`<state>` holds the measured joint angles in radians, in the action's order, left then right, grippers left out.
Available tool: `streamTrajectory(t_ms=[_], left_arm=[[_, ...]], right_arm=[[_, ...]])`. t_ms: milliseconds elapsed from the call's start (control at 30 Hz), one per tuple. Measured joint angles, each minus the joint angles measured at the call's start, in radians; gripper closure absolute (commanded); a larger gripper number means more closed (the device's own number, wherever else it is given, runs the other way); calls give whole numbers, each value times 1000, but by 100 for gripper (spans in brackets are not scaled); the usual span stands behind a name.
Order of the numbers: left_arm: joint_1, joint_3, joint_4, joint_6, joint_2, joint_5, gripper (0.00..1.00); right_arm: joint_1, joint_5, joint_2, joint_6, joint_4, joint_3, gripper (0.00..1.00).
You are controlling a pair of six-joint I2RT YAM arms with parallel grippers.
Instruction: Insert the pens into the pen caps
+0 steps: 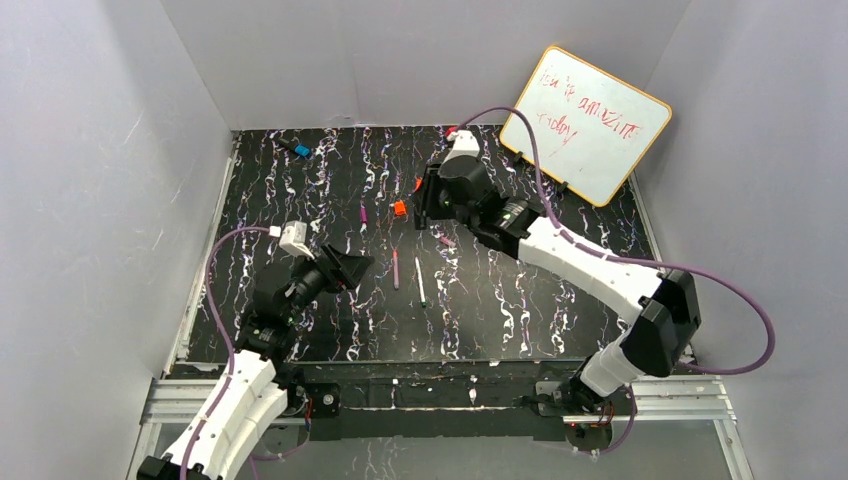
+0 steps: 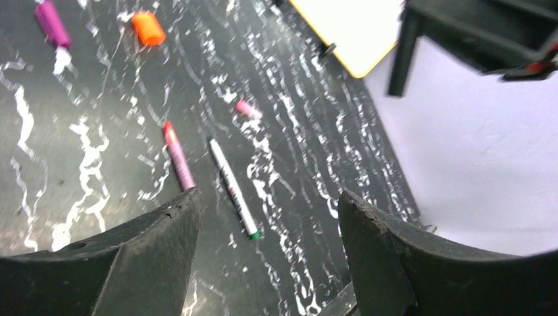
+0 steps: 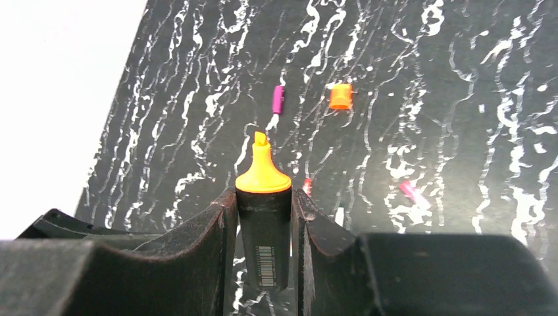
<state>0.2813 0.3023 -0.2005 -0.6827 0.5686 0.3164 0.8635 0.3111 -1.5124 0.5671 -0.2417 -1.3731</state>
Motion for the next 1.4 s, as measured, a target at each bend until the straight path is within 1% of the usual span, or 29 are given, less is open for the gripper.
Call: streamTrajectory(t_ms=[133, 233, 400, 633, 967, 1100, 1200, 1233, 1300, 1367, 1400], left_arm=[[3, 1, -116, -32, 9, 23, 28], [5, 15, -158, -31, 52, 52, 28], [16, 37, -186, -16, 140, 88, 27], [44, 40, -219, -5, 227, 119, 27], [74, 41, -274, 21, 283, 127, 27], [75, 51, -278, 36, 313, 116, 30], [76, 74, -288, 45, 352, 110, 33], [76, 75, -293, 49, 356, 107, 38], [76, 75, -297, 56, 357, 100, 67], [75, 76, -303, 61, 360, 98, 91], [75, 78, -308, 64, 364, 101, 100]], right_arm=[[56, 56, -67, 73, 5, -41, 76], [87, 80, -140, 111, -2, -58, 76], [131, 113, -212, 137, -48, -95, 76], [171, 132, -220, 144, -55, -164, 77], [197, 130, -244, 144, -57, -204, 77], [209, 123, -246, 155, -59, -203, 77], [216, 117, -246, 163, -61, -203, 77], [219, 116, -246, 164, -63, -203, 77], [221, 112, -246, 165, -64, -203, 77], [224, 112, -246, 166, -64, -203, 77], [225, 112, -246, 167, -64, -203, 77]])
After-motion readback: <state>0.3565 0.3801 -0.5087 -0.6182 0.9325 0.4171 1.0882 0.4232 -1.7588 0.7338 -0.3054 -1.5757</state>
